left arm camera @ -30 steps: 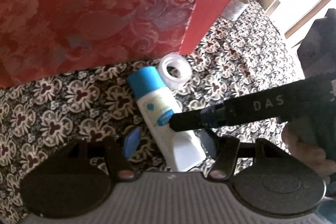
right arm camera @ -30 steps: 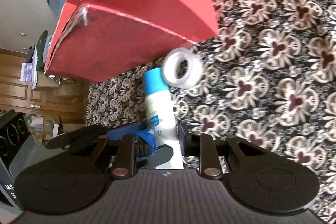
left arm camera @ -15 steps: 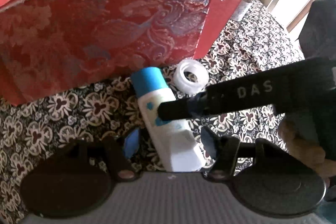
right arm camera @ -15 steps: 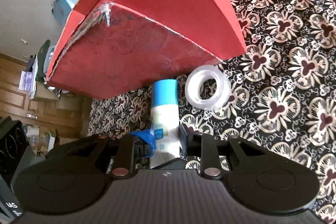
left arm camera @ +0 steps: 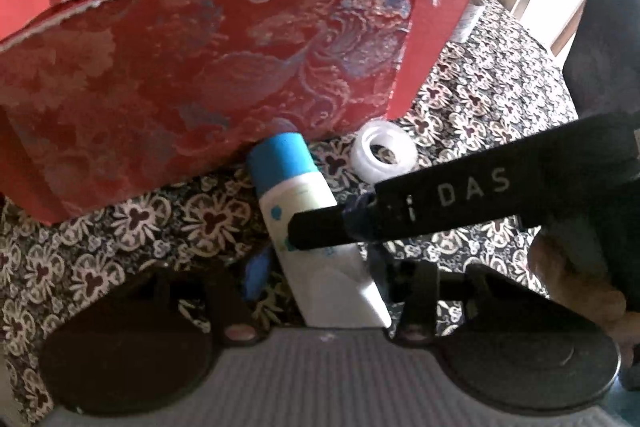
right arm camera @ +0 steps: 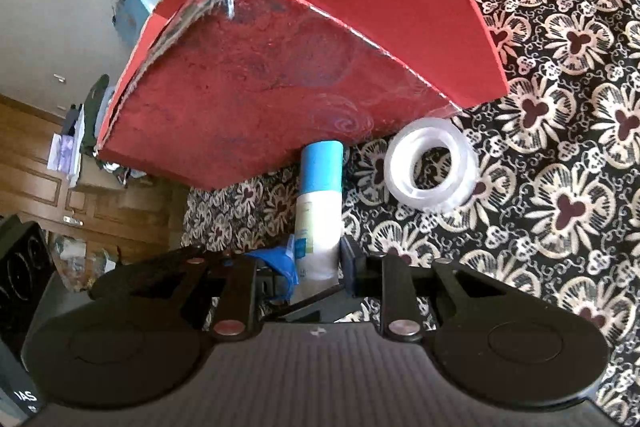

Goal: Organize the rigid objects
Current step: 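Lift the blue-capped tube upright off the table with the right gripper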

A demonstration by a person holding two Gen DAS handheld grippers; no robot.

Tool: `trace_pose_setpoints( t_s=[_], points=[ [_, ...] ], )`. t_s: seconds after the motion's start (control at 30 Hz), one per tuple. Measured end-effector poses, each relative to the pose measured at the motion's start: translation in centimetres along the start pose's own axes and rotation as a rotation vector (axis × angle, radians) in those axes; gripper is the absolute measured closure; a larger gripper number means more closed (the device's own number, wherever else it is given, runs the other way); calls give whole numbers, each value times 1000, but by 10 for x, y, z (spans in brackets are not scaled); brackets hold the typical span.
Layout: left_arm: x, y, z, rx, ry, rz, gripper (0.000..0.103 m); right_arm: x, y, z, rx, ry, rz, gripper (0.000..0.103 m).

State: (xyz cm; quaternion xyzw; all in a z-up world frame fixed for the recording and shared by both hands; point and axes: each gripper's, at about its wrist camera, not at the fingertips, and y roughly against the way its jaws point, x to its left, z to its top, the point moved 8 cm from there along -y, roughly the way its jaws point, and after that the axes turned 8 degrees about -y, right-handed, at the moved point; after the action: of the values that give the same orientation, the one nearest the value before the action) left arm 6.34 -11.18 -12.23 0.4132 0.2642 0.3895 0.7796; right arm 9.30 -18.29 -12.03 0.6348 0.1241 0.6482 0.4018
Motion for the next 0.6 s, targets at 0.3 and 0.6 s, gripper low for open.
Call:
trace_pose_setpoints(
  t_s=[0.3,0.6],
  points=[
    [-4,7,-6,12,-33,6,58,10,-5,-9,6,21,-9,96],
    [-29,32,-4,-20,-131,-35,62,17,21,-23,-20,50,5,97]
  ],
)
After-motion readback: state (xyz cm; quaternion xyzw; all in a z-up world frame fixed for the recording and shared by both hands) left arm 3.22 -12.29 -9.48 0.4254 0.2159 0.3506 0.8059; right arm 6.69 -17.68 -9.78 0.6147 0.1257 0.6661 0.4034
